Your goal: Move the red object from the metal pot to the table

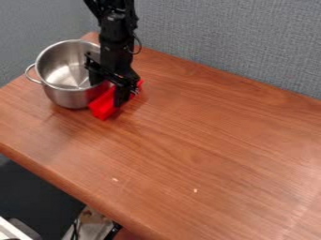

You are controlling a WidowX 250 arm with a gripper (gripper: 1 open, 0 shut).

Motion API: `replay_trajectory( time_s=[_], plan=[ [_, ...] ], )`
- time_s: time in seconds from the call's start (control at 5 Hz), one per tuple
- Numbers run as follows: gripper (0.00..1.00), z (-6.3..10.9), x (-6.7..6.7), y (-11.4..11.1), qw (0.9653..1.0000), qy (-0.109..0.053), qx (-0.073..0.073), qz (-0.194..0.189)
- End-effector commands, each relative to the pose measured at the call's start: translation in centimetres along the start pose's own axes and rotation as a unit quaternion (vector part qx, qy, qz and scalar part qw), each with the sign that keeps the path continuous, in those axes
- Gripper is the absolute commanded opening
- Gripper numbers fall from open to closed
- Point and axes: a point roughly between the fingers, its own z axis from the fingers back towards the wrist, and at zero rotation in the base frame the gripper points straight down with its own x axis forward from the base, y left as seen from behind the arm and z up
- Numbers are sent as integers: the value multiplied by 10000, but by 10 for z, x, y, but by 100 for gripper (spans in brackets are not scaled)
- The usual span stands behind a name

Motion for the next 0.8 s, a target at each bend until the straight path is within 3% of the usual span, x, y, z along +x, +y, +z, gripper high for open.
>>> replay_trajectory(
  time_s=[0.0,0.6],
  plan=[
    [0,22,0,1,9995,-290,144,-27],
    [0,29,-3,-2,9993,-346,171,-16]
  ],
)
